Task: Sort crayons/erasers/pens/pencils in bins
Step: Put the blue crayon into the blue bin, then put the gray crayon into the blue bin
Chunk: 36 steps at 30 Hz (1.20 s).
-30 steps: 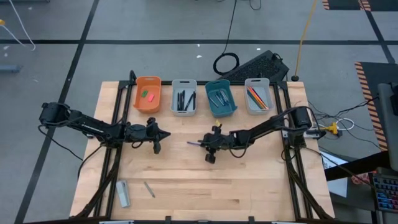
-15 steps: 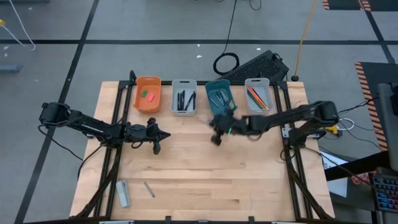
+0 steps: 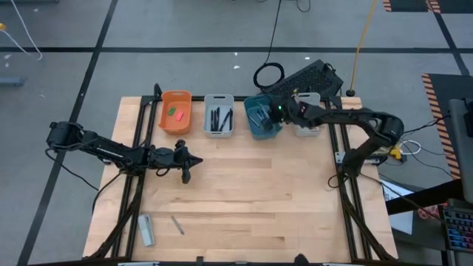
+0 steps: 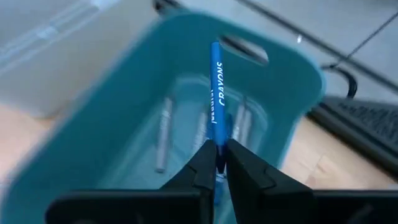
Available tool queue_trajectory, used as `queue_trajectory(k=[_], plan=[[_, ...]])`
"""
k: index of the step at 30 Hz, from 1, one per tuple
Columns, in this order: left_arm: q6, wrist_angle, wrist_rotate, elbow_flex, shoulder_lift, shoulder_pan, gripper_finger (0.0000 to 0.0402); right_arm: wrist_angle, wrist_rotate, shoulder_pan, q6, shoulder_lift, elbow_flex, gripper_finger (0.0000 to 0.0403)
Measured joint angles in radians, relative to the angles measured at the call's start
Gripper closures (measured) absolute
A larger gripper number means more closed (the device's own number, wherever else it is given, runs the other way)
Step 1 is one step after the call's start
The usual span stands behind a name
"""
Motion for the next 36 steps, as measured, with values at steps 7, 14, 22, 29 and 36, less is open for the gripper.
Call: queue_trajectory(k=[7, 14, 22, 29, 36], plan=[[0.020, 0.001, 0.007, 0.000, 0.000, 0.000, 0.0397, 0.032, -0.116, -0.078, -0.025, 0.110, 0.000, 0.0382], [0.026, -0.001, 0.030, 0.000, 0.000, 0.000, 0.0394, 0.059, -0.142, -0.078, -0.022, 0.124, 0.000, 0.0369], [0.051, -0.013, 0.085, 0.001, 0.000, 0.000, 0.0398, 0.049, -0.141, -0.078, -0.026, 0.066, 0.000, 0.0289], [0.092, -0.387, 0.105, 0.164, 0.000, -0.093, 0.0399, 0.039, -0.139, -0.020, -0.118, -0.086, -0.058, 0.0307], [0.084, -0.858, 0.113, 0.393, 0.004, -0.285, 0.0400, 0.236, -0.113, 0.140, -0.111, -0.290, -0.263, 0.0395]])
